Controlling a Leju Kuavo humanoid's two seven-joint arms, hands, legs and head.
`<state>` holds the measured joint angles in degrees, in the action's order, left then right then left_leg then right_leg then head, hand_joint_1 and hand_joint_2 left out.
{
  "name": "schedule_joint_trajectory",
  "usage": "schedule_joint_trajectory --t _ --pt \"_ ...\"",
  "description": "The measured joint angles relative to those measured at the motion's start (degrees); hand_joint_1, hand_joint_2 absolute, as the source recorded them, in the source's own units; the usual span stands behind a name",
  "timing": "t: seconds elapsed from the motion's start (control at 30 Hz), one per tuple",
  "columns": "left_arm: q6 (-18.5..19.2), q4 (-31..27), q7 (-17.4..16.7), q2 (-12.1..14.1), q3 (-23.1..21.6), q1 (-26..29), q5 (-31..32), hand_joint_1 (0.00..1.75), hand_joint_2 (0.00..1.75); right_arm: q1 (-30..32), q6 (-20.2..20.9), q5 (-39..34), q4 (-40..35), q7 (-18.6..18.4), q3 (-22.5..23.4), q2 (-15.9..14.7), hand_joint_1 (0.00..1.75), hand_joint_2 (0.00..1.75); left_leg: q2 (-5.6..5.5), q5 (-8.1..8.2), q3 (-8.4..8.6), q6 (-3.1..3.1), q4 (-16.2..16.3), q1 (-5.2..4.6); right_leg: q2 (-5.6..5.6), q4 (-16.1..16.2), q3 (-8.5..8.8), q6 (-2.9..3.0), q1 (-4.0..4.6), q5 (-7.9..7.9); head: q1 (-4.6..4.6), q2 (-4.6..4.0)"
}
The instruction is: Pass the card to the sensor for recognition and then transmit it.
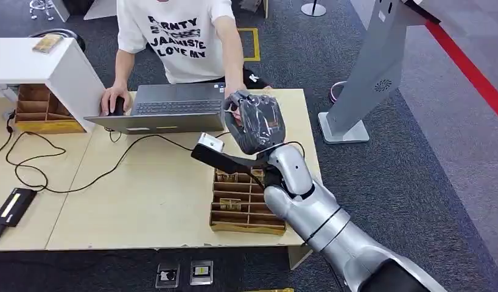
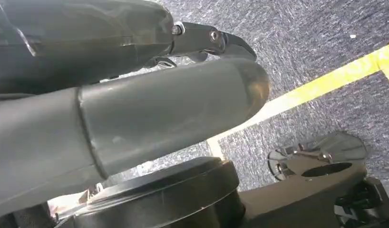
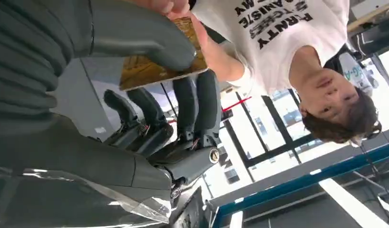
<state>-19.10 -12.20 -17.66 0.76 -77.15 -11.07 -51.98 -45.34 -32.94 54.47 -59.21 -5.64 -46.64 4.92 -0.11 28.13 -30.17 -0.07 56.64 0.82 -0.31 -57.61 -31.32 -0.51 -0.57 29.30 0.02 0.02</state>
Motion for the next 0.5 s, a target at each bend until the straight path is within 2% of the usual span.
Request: schedule_joint_trajectory --t 0.13,0.5 --pt "0.0 0.0 -0.04 0.0 0.0 -0.02 -0.02 0.0 0.0 -0.22 1.42 0.09 1.68 -0.61 -0.48 0.42 0.0 1.75 0.0 0.0 0.0 0.0 0.0 0.0 -0.01 0.0 0.0 0.0 0.0 0.0 0.0 0.0" --pt "0.02 0.0 -0.04 0.04 -0.04 -0.02 -0.07 0.0 0.0 -0.41 1.42 0.41 3.39 -1.97 -2.05 0.85 0.0 1.75 0.0 0.0 0.01 0.0 0.0 0.0 0.01 0.0 -0.01 0.0 0.0 0.0 0.02 0.0"
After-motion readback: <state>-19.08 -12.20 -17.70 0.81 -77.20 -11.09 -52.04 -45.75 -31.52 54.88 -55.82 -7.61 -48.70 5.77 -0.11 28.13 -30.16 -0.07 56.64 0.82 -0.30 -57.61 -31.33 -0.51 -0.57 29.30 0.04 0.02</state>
